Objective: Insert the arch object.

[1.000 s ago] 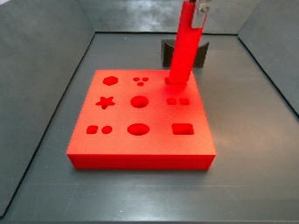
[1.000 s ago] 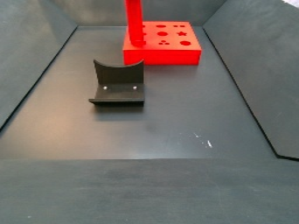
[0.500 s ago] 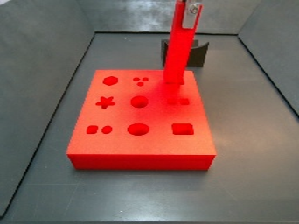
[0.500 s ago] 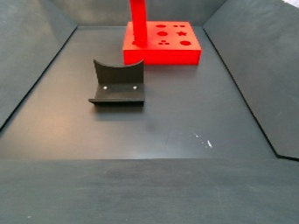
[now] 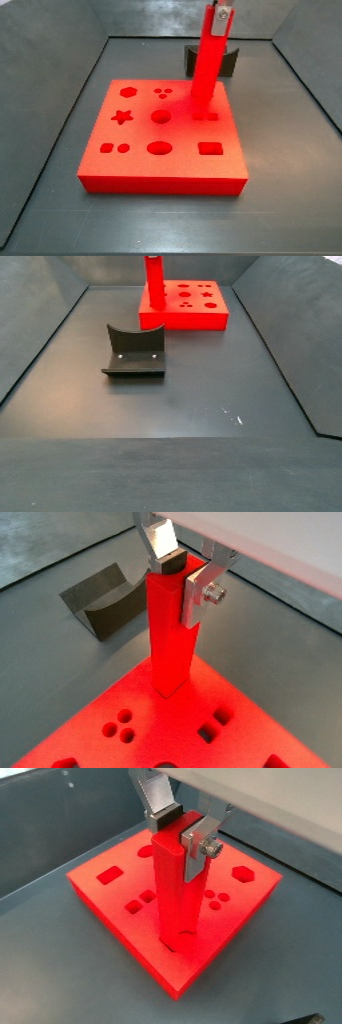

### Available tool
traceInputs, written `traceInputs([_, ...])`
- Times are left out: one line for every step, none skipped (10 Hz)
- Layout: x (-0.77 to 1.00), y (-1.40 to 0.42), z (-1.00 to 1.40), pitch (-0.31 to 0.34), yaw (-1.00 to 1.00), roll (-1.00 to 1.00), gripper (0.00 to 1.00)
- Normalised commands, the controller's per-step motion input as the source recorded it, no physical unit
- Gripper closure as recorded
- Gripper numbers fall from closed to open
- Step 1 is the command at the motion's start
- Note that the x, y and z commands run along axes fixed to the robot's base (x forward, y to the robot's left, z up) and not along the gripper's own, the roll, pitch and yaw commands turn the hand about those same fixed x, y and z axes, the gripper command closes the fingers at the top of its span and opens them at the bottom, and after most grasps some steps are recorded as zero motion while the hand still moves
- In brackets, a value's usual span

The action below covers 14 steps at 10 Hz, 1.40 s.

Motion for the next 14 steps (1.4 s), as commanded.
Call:
traceInputs([0.0,0.0,-0.05,-0.12,-0.4,-0.03,1.0])
traceInputs([-0.09,0.0,0.0,-0.083,-0.28,-0.01,1.0])
traceInputs([0.0,0.0,-0.03,0.0,0.0,0.0,1.0])
traceInputs([0.0,0.0,-0.3,-0.037,0.0,0.0,1.0])
traceInputs([-0.05,-0.04,-0.48,-0.127,0.01,0.0,1.0])
traceInputs([-0.04,-0.04,-0.42,-0.111,0.11,0.0,1.0])
traceInputs([0.0,0.0,-0.29,-0.059,0.25,0.0,1.0])
traceInputs([0.01,0.0,-0.26,-0.019,0.31,0.0,1.0])
traceInputs([0.03,0.0,-0.23,-0.006,0.32,0.0,1.0])
traceInputs([0.03,0.05,-0.19,0.0,0.32,0.0,1.0])
traceInputs([0.0,0.0,-0.09,0.0,0.22,-0.01,1.0])
traceInputs([0.0,0.0,-0.04,0.0,0.0,0.0,1.0])
traceInputs([0.0,-0.03,-0.44,-0.113,0.0,0.0,1.0])
traceInputs([0.0,-0.06,-0.81,-0.217,-0.01,0.06,1.0])
